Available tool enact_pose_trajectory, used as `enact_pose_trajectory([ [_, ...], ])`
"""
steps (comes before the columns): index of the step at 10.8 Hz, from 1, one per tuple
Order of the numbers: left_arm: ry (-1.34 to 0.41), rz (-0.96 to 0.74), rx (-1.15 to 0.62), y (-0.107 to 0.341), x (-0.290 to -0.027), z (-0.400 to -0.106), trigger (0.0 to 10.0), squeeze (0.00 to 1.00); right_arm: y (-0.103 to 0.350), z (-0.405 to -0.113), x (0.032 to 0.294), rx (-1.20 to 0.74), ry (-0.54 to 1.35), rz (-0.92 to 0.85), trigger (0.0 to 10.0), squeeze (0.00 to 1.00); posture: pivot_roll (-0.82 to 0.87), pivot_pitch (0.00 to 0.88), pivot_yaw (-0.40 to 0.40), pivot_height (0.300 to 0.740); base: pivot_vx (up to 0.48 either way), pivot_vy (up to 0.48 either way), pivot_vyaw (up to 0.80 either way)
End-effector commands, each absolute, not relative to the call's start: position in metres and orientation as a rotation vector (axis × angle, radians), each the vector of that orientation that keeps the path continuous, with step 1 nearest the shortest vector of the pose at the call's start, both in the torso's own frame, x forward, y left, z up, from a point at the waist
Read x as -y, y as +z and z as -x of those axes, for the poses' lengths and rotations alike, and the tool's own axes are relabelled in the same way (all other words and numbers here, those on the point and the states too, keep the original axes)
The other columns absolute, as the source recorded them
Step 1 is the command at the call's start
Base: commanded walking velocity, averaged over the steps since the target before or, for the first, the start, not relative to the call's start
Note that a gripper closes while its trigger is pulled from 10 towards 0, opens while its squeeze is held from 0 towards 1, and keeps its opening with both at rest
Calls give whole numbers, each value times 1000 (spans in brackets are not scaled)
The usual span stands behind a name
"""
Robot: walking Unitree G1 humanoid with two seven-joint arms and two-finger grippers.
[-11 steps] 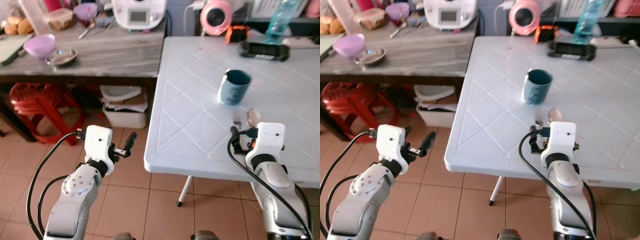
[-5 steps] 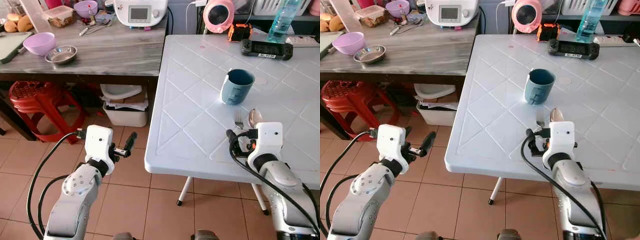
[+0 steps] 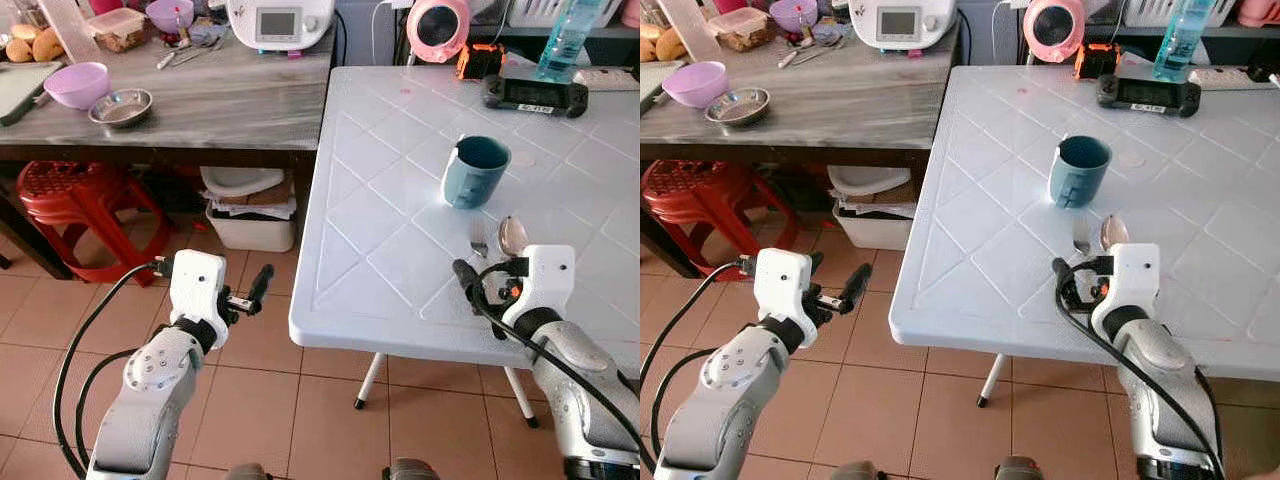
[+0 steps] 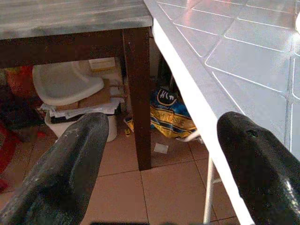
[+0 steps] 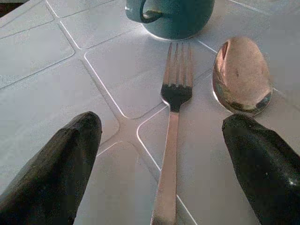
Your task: Setting the table
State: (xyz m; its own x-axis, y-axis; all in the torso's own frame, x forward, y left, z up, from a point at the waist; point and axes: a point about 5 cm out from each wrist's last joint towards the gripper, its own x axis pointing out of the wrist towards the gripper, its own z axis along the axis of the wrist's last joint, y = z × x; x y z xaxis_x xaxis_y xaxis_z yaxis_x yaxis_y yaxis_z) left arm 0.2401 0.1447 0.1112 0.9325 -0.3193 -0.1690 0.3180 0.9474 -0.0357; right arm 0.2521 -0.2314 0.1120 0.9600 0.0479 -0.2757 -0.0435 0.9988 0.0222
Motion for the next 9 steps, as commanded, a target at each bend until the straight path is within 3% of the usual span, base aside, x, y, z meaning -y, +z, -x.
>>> enact_pose_trajectory([
  [1, -323, -12, -172, 114, -146, -242, 10000, 0, 114, -254, 233, -280, 47, -25, 10000, 0, -21, 67, 76, 740, 0, 0, 0],
  [4, -326, -32, -186, 113, -148, -242, 10000, 0, 115, -260, 224, -292, 141, -83, 9608, 0, -11, 70, 86, 740, 0, 0, 0],
  [5, -327, -35, -189, 113, -149, -241, 10000, 0, 114, -262, 225, -308, 153, -90, 4471, 0, -9, 71, 85, 740, 0, 0, 0],
  [6, -327, -36, -191, 113, -149, -242, 10000, 0, 114, -263, 225, -317, 173, -95, 0, 0, -7, 71, 85, 740, 0, 0, 0],
  [7, -328, -37, -191, 113, -149, -242, 10000, 0, 115, -264, 224, -322, 195, -101, 0, 0, -6, 71, 86, 740, 0, 0, 0],
  [8, -330, -38, -193, 113, -149, -241, 10000, 0, 114, -261, 222, -340, 225, -107, 4275, 0, -6, 71, 86, 740, 0, 0, 0],
  [9, -331, -37, -193, 113, -149, -241, 10000, 0, 112, -258, 222, -354, 229, -103, 4275, 0, -7, 70, 86, 740, 0, 0, 0],
])
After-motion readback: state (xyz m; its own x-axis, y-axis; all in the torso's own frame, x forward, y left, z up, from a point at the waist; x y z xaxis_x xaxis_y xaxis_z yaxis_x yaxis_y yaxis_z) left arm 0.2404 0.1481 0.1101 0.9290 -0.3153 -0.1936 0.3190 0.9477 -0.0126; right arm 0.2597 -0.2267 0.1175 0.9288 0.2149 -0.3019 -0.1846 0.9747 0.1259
